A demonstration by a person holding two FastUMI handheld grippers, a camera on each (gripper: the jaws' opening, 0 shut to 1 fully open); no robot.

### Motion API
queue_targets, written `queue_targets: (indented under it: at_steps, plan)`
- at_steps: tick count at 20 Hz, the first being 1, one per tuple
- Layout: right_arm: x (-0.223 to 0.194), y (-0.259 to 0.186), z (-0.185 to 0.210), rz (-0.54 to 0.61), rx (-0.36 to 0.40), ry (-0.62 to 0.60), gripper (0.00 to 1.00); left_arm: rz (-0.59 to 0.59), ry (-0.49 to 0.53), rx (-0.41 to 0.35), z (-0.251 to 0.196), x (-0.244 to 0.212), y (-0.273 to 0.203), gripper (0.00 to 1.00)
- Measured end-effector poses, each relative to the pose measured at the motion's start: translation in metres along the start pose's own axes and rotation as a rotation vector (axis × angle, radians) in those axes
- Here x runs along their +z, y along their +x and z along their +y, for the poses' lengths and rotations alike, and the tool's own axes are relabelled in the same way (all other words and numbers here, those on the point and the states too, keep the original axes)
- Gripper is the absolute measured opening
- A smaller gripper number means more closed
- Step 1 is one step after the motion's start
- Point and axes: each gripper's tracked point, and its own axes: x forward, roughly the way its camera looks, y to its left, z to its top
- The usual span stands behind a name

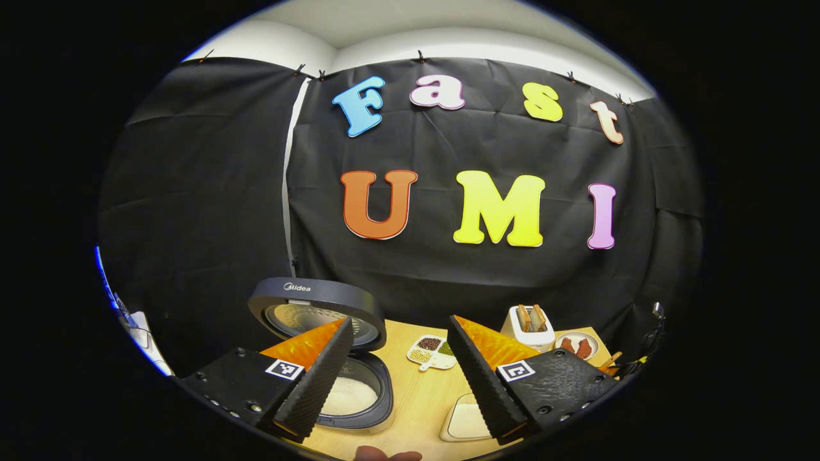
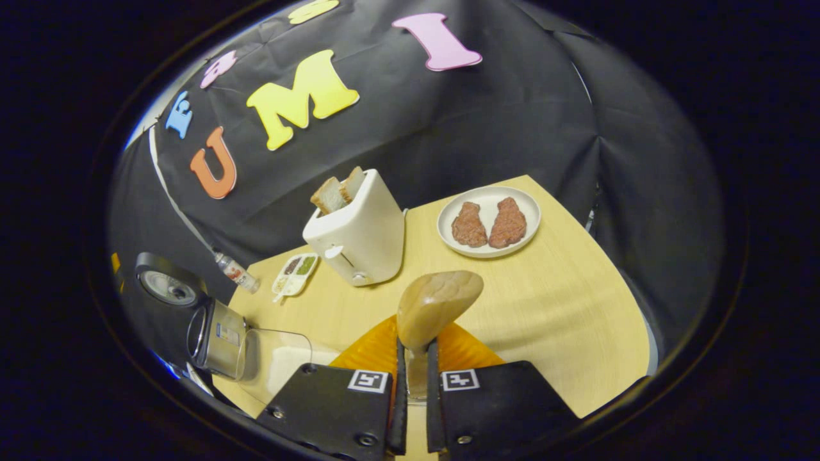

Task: Close the left gripper, press the button to open the rice cooker; take a wooden spoon from the chopstick holder with the right hand, scoop a spoonful of rice and pour it into the rice cooker, then put the wooden spoon back into the chopstick holder.

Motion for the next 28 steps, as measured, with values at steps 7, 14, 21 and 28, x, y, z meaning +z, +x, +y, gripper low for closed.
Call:
queue_targets:
  at_steps: [7,14,21,28]
  plan:
    - [0.040,-0.048,0.036,-0.127,-0.082,-0.103,0.13,-0.069,0.033,-0.024,0.034,0.009,-0.033,0.95]
    - [0.050,-0.083,0.135,-0.200,-0.036,-0.169,0.13,-0.126,0.084,-0.031,0.085,0.011,-0.066,0.94]
    - [-0.015,-0.051,0.190,-0.128,-0.018,-0.212,0.13,-0.105,0.049,0.025,0.145,0.004,-0.091,0.95]
    - [-0.081,-0.001,0.176,-0.062,-0.134,-0.290,0.13,-0.044,0.038,0.069,0.184,-0.014,-0.108,0.95]
